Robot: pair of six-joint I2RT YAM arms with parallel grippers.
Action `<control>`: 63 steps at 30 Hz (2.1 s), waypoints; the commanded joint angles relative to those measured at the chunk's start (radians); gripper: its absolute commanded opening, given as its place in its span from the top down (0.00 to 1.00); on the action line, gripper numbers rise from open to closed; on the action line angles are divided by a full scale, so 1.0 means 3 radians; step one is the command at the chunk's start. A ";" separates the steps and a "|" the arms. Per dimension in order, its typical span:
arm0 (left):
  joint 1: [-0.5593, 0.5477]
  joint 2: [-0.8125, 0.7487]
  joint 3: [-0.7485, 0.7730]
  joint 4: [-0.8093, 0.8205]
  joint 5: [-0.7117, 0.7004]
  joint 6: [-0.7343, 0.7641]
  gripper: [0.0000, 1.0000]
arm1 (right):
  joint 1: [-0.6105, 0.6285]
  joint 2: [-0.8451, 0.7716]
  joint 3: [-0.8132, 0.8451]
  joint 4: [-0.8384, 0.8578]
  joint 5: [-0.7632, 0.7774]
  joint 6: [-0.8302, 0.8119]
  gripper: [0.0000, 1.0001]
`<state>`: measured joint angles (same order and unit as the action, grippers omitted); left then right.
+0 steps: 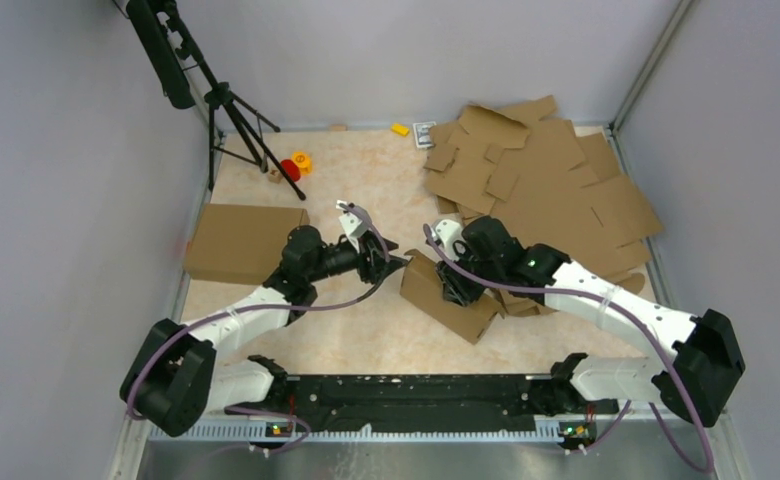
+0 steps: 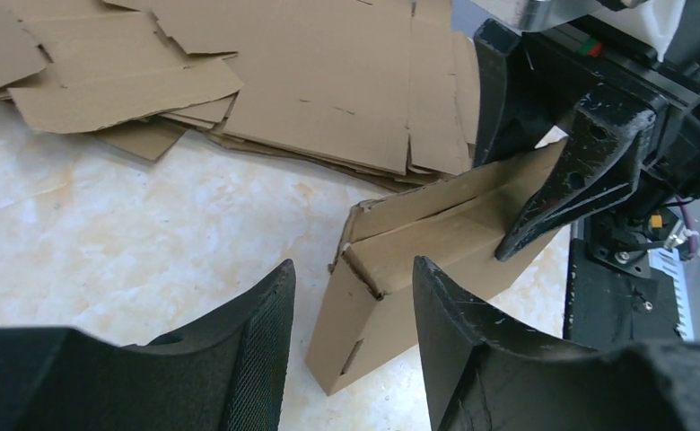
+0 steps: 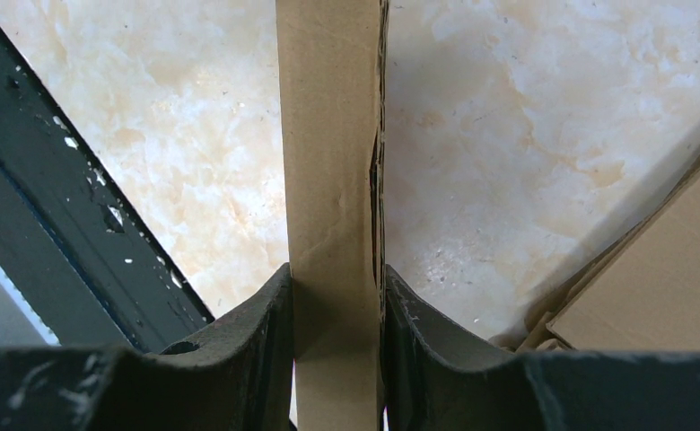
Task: Fold the paper box
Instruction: Close the paper box at the center of the board.
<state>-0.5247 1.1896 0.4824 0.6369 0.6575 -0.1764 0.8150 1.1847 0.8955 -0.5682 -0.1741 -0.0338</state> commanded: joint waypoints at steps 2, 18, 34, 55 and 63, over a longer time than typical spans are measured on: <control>-0.0047 0.0096 0.0125 0.0223 0.0250 0.0028 0.48 | 0.0035 -0.0057 0.0038 0.0102 -0.0060 -0.0062 0.86; -0.0138 -0.0049 0.0293 -0.0429 -0.0428 -0.0005 0.57 | 0.0205 0.0137 0.0198 0.0019 0.0029 -0.0064 0.88; -0.0139 0.0015 0.0380 -0.0764 -0.0134 0.0190 0.61 | 0.0227 0.0217 0.0227 -0.0067 0.0123 -0.0073 0.88; -0.0183 -0.0018 0.0374 -0.0736 -0.0014 0.0145 0.95 | 0.0261 0.0361 0.0342 -0.0112 0.0269 0.0016 0.89; -0.0214 0.0027 0.0452 -0.0968 -0.0247 0.0188 0.86 | 0.0261 0.0397 0.0391 -0.0146 0.0367 0.0047 0.89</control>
<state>-0.5762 1.1999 0.5823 0.3721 0.6044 -0.1261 0.8818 1.2858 0.9661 -0.5983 -0.1078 -0.0242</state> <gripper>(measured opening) 0.123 0.338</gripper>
